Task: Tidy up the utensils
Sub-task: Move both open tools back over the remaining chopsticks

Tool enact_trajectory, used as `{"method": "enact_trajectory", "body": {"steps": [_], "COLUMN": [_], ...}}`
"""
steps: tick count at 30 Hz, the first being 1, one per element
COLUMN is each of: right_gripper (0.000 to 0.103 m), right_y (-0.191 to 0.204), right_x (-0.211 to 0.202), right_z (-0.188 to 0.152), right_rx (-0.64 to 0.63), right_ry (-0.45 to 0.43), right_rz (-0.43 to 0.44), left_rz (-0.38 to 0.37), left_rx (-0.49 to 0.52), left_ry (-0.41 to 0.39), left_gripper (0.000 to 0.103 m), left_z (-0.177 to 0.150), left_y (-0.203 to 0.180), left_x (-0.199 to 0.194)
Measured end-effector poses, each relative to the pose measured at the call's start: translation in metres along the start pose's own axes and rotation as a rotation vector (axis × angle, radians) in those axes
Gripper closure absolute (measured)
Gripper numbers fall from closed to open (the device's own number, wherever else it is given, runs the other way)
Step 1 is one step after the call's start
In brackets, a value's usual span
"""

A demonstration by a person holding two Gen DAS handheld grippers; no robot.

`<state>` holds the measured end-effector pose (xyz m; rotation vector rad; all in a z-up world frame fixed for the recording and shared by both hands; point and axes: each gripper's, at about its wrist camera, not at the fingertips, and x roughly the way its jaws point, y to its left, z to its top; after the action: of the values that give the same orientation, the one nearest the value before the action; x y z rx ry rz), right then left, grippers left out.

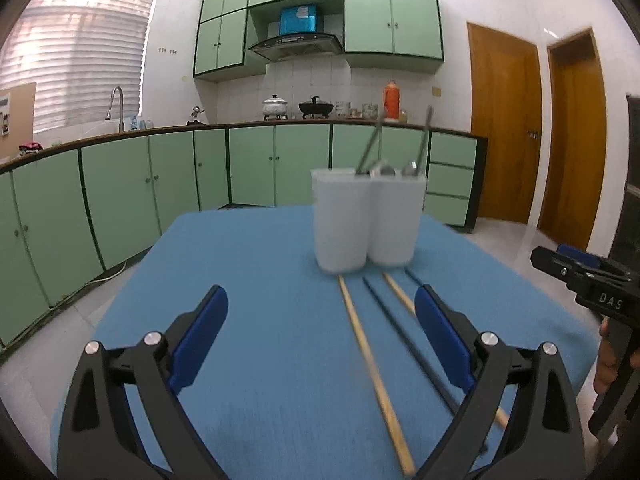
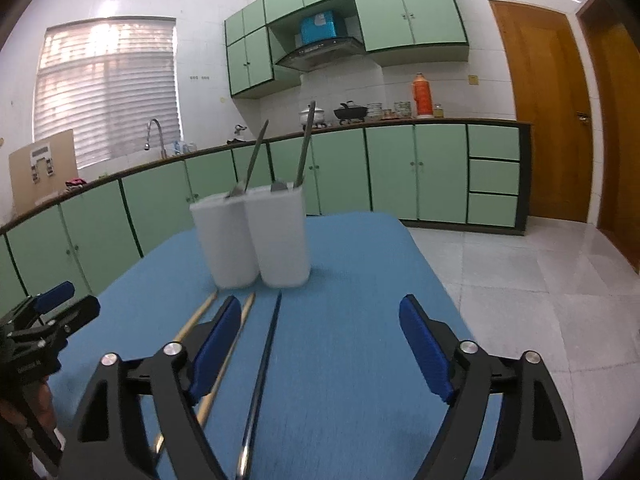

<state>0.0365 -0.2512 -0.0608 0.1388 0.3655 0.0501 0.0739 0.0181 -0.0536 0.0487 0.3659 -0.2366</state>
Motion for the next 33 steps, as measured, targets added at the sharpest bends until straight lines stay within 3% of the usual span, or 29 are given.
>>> {"method": "enact_trajectory", "body": {"steps": [8,18,33], "right_gripper": [0.019,0.02,0.068], "right_y": [0.022,0.031,0.039], "right_x": [-0.019,-0.025,-0.022], "right_z": [-0.046,-0.075,-0.097], "right_rx": [-0.109,-0.121,-0.105], "right_ry": [-0.004,-0.011,0.0], "right_rz": [-0.042,-0.038,-0.025], "left_rz": [0.015,0.016,0.038], "left_rx": [0.079,0.033,-0.017], "left_ry": [0.013,0.017,0.018], "left_gripper": [0.01,0.01,0.01], "left_z": [-0.042,-0.068,-0.08], "left_y": [-0.019,-0.02,-0.016], "left_x": [-0.016,-0.027,-0.029]}}
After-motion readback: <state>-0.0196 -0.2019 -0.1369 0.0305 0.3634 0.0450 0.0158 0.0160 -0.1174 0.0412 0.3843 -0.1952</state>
